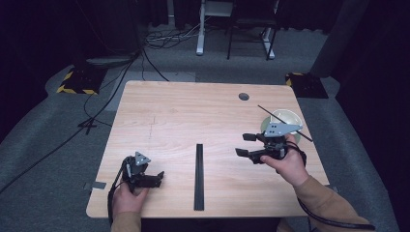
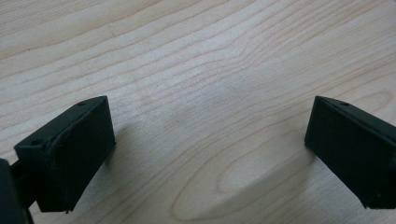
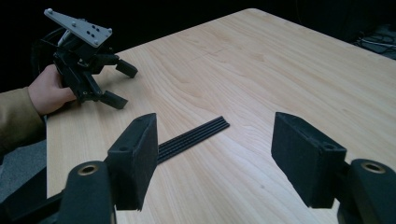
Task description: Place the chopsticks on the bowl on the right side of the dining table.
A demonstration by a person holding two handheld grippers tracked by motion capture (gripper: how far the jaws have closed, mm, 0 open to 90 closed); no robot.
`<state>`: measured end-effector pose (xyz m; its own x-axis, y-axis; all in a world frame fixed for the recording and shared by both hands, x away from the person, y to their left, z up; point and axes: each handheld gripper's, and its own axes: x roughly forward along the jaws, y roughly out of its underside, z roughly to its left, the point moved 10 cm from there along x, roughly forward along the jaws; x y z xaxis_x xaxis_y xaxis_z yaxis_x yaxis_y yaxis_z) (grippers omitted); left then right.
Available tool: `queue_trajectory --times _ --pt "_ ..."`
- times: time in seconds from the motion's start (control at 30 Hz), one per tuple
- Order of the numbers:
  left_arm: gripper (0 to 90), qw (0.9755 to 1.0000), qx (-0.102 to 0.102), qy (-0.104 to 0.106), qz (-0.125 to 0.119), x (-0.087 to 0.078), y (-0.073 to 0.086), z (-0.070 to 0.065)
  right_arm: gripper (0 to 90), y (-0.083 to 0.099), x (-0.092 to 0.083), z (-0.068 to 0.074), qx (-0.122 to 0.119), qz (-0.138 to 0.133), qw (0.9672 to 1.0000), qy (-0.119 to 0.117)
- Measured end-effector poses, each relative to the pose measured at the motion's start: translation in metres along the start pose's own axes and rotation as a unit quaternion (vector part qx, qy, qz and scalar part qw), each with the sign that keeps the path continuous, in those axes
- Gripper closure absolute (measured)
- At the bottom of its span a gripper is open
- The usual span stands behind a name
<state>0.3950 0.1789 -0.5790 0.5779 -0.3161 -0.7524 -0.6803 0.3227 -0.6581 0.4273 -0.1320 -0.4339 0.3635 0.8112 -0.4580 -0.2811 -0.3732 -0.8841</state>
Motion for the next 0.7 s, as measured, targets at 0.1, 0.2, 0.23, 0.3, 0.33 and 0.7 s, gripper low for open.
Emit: queue_trajectory --times 0.1,0.2,0.23,0.3,0.33,0.7 --pt "1.7 1.0000 0.002 0.002 0.000 0.001 -0.001 0.000 32.3 0.003 0.006 0.006 0.000 0.002 1.0000 -0.005" --pt "1.6 1.0000 0.000 0.001 0.001 0.001 -0.001 0.001 32.4 0.011 0.018 0.017 -0.003 0.012 0.9998 -0.015" --pt "1.6 1.0000 0.000 0.001 0.001 0.001 -0.001 0.001 32.4 0.011 0.018 0.017 -0.003 0.012 0.9998 -0.015" --pt "1.6 1.0000 0.000 0.002 0.000 0.002 -0.002 0.001 32.6 0.015 0.024 0.021 -0.005 0.018 0.9997 -0.017" --pt "1.6 1.0000 0.000 0.003 0.000 0.002 -0.002 0.001 33.4 0.019 0.029 0.025 -0.006 0.021 0.9996 -0.019" --pt "1.7 1.0000 0.001 0.001 0.002 0.001 -0.002 0.001 32.0 0.035 0.053 0.038 -0.019 0.026 0.9995 -0.008"
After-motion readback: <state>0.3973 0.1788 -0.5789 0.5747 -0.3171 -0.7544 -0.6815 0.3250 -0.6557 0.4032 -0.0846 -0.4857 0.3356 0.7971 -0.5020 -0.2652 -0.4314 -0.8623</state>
